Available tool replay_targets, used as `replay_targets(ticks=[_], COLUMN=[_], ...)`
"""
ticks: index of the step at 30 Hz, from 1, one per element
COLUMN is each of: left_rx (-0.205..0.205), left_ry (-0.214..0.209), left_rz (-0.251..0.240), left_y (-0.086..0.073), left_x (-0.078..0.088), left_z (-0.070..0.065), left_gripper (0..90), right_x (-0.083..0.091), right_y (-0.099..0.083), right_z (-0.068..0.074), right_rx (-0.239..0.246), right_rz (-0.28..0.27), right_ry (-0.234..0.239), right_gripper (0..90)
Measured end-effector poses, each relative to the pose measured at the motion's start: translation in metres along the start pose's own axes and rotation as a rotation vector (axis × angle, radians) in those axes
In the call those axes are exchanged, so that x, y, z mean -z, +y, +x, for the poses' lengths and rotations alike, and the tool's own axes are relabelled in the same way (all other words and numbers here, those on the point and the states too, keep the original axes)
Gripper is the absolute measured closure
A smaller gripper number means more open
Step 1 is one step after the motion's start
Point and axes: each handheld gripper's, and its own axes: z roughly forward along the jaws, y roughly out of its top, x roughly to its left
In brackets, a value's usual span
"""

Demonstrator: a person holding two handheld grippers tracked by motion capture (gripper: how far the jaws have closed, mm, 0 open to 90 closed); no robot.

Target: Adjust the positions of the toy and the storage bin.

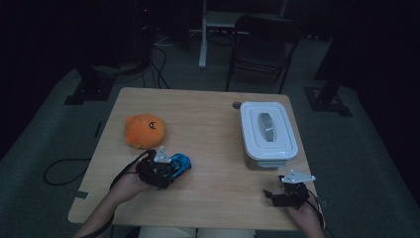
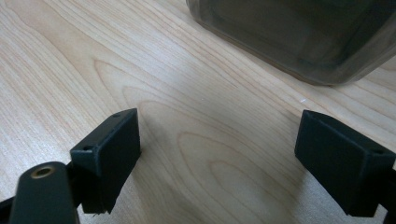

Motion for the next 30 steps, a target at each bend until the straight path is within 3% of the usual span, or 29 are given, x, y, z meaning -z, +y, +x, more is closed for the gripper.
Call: replay_targets(ticks=[6, 10, 11, 12, 15, 22, 25, 26, 30], left_rx=[-0.035, -0.059, -0.059, -0.102, -0.122, -0.101, -0.091, -0.102, -0.079], left_ry=[-0.015, -0.086, -0.086, -0.092, -0.101, -0.102, -0.129, -0.123, -0.138], left_rz=[0.012, 0.032, 0.032, 0.05, 0.05, 0.059, 0.064, 0.059, 0.025], left_y=[-0.019, -0.03, -0.03, -0.036, -0.042, -0.05, -0.056, -0.058, -0.063], left_x=[0.005, 0.009, 0.009, 0.011, 0.01, 0.007, 0.002, 0.0, -0.001], left_z=[-0.009, -0.015, -0.015, -0.023, -0.026, -0.019, -0.016, -0.016, -0.014], left_gripper=[28.0, 28.0, 28.0, 28.0, 28.0, 28.0, 28.0, 28.0, 27.9], right_x=[0.0, 0.0, 0.0, 0.0, 0.0, 0.0, 0.0, 0.0, 0.0], right_y=[0.0, 0.0, 0.0, 0.0, 0.0, 0.0, 0.0, 0.0, 0.0], right_z=[0.0, 0.0, 0.0, 0.0, 0.0, 0.0, 0.0, 0.0, 0.0], right_rx=[-0.001, -0.001, -0.001, -0.001, -0.002, -0.002, -0.005, -0.005, -0.004], right_rz=[0.0, 0.0, 0.0, 0.0, 0.0, 0.0, 0.0, 0.0, 0.0], right_ry=[0.0, -0.002, -0.002, -0.002, -0.002, -0.003, -0.006, -0.006, -0.006], right_gripper=[13.8, 13.8, 13.8, 13.8, 13.8, 13.8, 13.9, 13.9, 13.9])
